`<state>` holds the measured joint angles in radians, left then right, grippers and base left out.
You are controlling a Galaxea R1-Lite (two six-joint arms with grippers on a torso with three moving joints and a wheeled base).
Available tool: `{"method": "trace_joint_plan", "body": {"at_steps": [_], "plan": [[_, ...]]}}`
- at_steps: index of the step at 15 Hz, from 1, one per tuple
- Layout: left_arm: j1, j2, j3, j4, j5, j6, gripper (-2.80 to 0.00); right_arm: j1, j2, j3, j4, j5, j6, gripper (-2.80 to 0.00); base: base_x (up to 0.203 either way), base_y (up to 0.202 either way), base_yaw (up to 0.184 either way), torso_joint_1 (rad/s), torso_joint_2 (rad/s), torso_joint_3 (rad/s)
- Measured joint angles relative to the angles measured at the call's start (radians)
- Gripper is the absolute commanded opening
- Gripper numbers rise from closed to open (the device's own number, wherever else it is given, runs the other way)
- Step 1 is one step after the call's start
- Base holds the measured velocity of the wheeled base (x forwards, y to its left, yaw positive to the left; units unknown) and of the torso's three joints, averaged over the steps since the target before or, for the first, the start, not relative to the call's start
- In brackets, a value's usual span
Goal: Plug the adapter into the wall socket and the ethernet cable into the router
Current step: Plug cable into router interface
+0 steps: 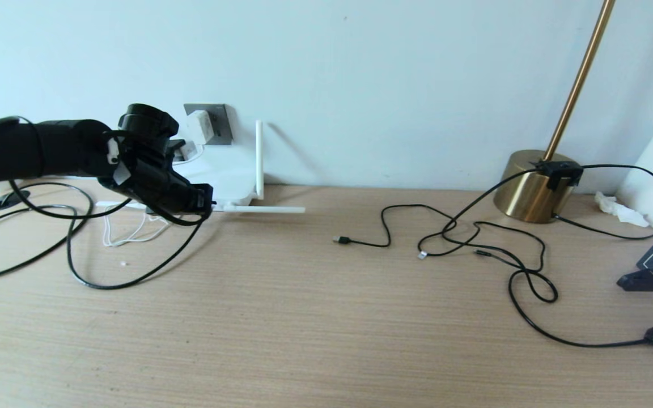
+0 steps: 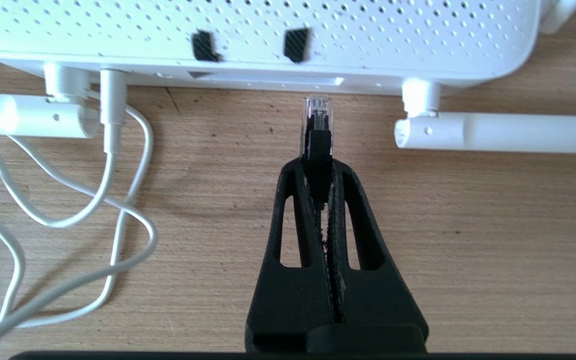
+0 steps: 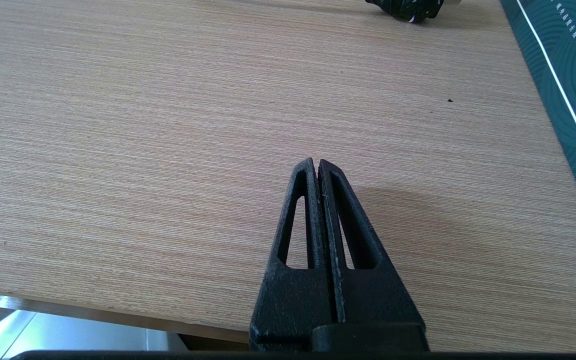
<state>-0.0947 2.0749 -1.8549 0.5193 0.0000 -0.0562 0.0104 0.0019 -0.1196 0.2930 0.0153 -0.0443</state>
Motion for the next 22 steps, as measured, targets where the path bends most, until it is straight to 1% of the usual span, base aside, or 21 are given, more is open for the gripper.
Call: {"method": "trace_joint_plan", "body": {"at_steps": [6,14,22], "plan": [[0.016,0.02,-0.028,0.0,0.0,0.001,-2.8,0.0,0.0,0.0,0.0,0.0,-0.001,-2.8,0.0,0.0,0.0,0.0,0.0,0.0],[0.018,0.046,-0.068,0.009,0.0,0.0,-2.8,0.0,0.0,0.0,0.001,0.0,-0.001,-2.8,0.0,0.0,0.0,0.0,0.0,0.0],[0.018,0.052,-0.072,0.0,-0.001,0.0,-2.8,0.0,0.0,0.0,0.0,0.0,-0.001,-2.8,0.0,0.0,0.0,0.0,0.0,0.0]]}}
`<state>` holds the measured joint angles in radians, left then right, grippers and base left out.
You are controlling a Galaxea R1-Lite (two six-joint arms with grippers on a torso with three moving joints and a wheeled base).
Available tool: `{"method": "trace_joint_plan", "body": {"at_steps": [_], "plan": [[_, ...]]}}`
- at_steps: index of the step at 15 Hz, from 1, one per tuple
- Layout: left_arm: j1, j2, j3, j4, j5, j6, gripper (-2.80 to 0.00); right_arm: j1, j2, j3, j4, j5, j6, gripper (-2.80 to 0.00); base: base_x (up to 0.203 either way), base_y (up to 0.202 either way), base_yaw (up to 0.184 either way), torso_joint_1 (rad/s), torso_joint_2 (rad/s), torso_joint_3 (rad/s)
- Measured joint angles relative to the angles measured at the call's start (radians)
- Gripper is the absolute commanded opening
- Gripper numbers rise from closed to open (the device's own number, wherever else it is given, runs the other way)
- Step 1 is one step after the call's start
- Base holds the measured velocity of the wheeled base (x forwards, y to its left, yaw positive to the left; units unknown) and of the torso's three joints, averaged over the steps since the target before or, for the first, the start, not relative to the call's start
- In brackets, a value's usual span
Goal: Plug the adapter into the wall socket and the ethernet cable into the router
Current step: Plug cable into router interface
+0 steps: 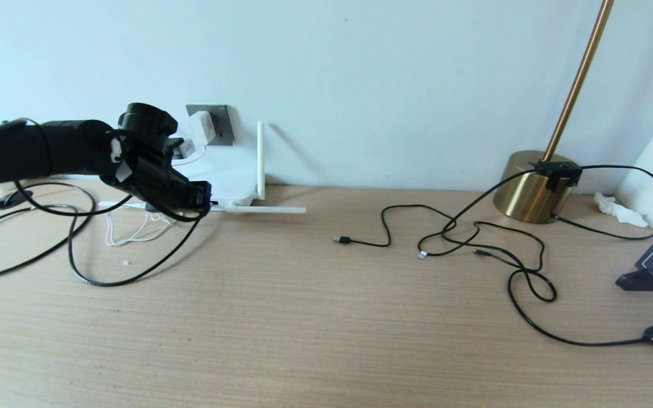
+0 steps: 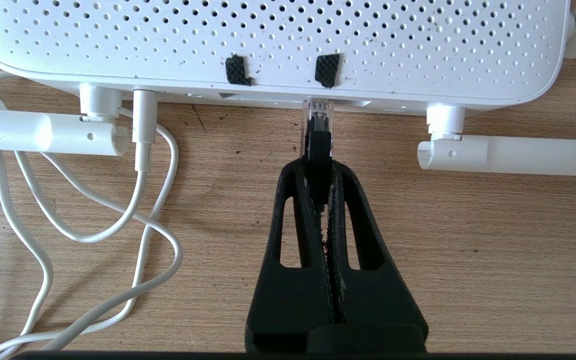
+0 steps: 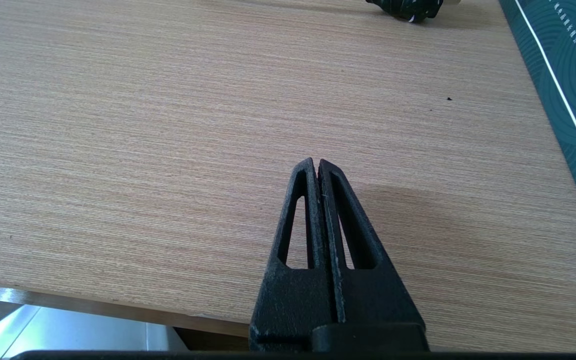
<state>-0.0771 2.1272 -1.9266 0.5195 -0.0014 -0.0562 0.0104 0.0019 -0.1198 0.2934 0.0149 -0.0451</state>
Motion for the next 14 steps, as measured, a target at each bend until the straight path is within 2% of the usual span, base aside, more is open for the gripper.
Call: {"method": "trace_joint_plan", "body": {"at_steps": [14], "plan": [[-0.013,-0.007,0.003,0.033,0.0,0.0,-2.8,0.0,0.0,0.0,0.0,0.0,-0.002,-2.8,0.0,0.0,0.0,0.0,0.0,0.0]]}}
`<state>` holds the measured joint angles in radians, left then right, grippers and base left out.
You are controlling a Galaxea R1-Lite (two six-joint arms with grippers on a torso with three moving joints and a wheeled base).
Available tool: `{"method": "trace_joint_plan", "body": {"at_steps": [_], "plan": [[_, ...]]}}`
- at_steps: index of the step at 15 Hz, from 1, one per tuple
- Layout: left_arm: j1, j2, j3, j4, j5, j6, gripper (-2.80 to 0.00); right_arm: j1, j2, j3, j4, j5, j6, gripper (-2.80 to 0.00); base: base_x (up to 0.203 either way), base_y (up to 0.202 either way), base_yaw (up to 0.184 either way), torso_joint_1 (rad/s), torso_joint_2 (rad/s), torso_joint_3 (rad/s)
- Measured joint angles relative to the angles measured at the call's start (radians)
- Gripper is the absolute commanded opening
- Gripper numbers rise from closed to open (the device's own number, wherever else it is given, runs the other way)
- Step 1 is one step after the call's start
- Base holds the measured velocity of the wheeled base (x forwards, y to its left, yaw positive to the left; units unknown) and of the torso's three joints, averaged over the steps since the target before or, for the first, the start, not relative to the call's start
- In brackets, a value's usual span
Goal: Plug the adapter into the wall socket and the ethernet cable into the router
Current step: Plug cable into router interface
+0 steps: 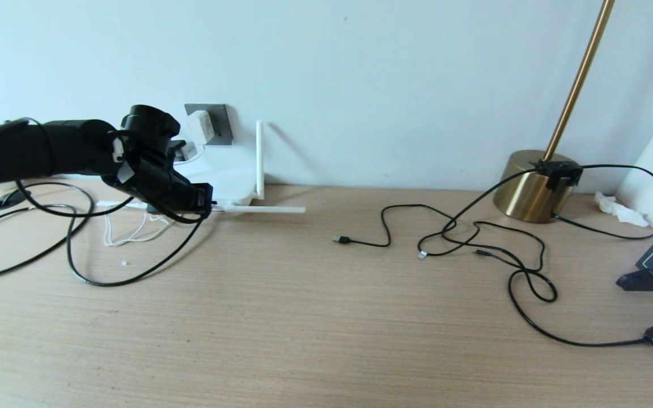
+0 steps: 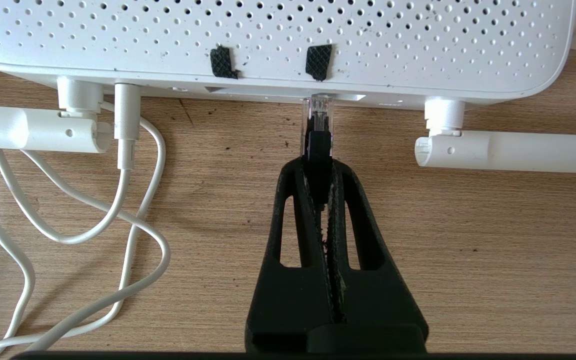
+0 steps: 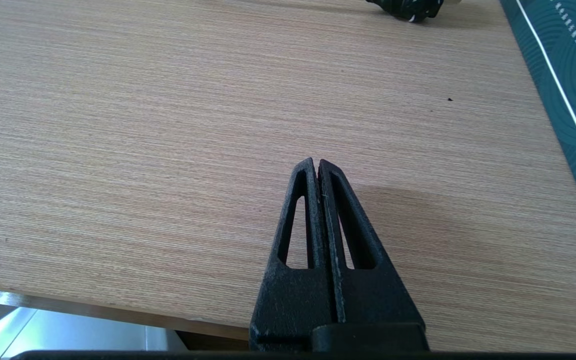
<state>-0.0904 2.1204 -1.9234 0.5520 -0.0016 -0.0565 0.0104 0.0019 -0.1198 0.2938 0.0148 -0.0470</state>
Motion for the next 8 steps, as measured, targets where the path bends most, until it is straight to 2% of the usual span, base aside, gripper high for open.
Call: {"method": "trace_joint_plan", "body": {"at_steps": [8], "plan": [[0.0,-0.01,0.0,0.007,0.0,-0.001,-2.8,0.0,0.0,0.0,0.0,0.0,0.0,-2.8,0.0,0.0,0.0,0.0,0.0,0.0]]}}
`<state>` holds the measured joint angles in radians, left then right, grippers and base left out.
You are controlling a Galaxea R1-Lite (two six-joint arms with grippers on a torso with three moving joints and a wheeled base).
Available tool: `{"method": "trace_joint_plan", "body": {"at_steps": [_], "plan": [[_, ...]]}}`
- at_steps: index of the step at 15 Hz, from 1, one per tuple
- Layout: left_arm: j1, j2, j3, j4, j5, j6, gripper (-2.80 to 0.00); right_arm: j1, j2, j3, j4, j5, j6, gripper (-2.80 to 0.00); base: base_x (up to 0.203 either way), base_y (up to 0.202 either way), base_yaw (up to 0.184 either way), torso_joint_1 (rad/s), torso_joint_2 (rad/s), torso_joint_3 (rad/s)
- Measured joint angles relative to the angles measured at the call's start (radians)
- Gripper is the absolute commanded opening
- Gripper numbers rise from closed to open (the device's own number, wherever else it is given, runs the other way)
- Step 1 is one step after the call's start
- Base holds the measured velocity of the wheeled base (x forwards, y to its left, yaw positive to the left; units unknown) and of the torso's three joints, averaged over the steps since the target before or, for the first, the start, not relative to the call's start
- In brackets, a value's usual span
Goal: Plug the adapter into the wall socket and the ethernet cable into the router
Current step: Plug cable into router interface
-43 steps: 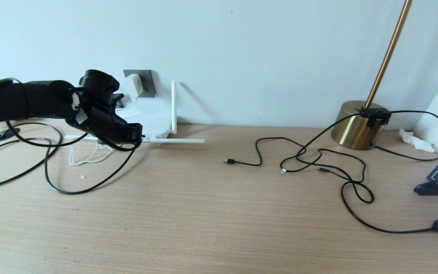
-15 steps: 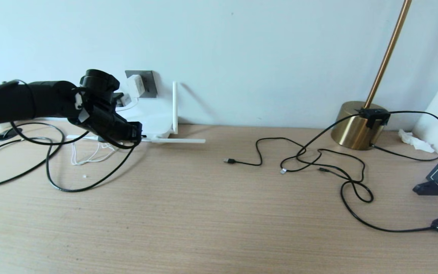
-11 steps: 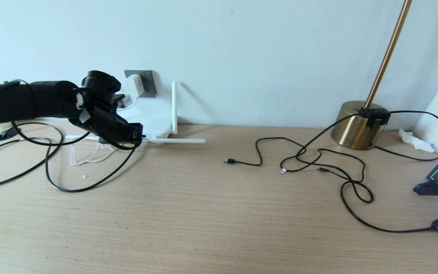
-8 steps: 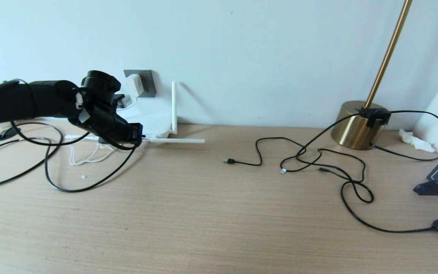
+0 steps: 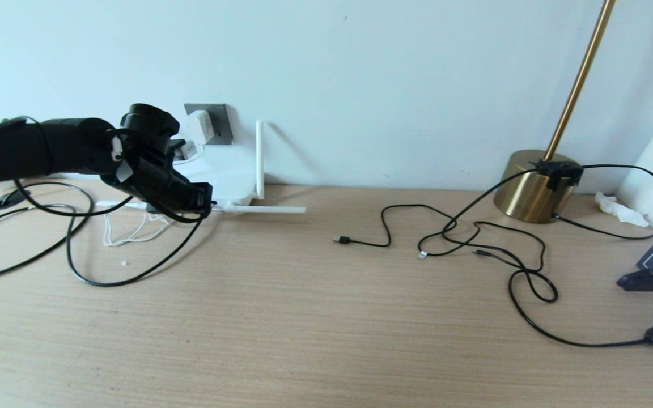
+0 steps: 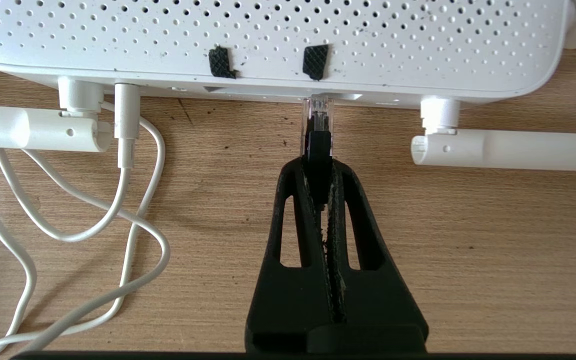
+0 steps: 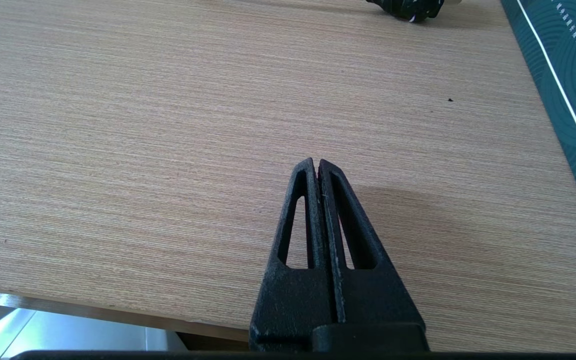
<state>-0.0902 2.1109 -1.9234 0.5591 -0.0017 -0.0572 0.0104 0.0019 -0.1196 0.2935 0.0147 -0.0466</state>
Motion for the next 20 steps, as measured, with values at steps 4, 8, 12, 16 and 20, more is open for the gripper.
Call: {"method": "trace_joint_plan", "body": {"at_steps": [4,8,12,16,20], "plan": [[0.0,-0.011,0.006,0.005,0.0,0.0,-2.8,0.0,0.0,0.0,0.0,0.0,0.0,-2.8,0.0,0.0,0.0,0.0,0.0,0.0],[0.001,-0.022,0.015,0.003,0.0,0.0,-2.8,0.0,0.0,0.0,-0.001,0.0,0.0,-2.8,0.0,0.0,0.0,0.0,0.0,0.0],[0.007,-0.022,0.014,0.002,0.0,0.0,-2.8,0.0,0.0,0.0,0.0,0.0,0.0,-2.8,0.0,0.0,0.0,0.0,0.0,0.0],[0.007,-0.014,0.006,-0.001,0.0,0.0,-2.8,0.0,0.0,0.0,0.0,0.0,0.0,-2.8,0.0,0.0,0.0,0.0,0.0,0.0],[0.008,-0.01,0.003,-0.005,0.0,0.001,-2.8,0.0,0.0,0.0,-0.001,0.0,0.0,-2.8,0.0,0.0,0.0,0.0,0.0,0.0]]}}
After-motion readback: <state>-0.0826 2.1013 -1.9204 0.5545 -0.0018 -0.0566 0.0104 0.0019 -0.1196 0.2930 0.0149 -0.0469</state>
